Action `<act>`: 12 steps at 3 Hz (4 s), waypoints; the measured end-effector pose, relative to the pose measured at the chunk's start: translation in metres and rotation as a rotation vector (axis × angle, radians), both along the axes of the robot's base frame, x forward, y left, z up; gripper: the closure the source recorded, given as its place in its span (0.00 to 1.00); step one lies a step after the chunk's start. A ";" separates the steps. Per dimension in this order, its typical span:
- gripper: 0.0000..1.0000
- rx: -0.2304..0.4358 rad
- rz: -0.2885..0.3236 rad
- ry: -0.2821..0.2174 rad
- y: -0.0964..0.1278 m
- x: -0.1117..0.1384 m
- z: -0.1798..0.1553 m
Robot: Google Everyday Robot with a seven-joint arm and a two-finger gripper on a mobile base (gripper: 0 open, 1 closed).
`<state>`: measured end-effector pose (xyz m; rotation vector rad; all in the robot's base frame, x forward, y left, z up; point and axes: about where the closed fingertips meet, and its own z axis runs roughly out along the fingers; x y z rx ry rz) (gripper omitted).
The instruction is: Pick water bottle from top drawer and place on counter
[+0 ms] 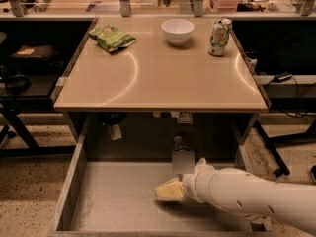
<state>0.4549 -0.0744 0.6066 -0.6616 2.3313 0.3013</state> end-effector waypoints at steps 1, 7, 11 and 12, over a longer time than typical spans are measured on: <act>0.29 0.001 0.001 0.000 0.000 0.000 0.001; 1.00 0.090 0.130 -0.132 -0.020 0.007 0.110; 1.00 -0.252 0.147 -0.083 -0.167 -0.073 0.216; 1.00 -0.276 0.202 -0.157 -0.152 -0.052 0.241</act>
Offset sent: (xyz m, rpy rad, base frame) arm -0.0002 0.0001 0.0007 0.0009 -0.0001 0.0006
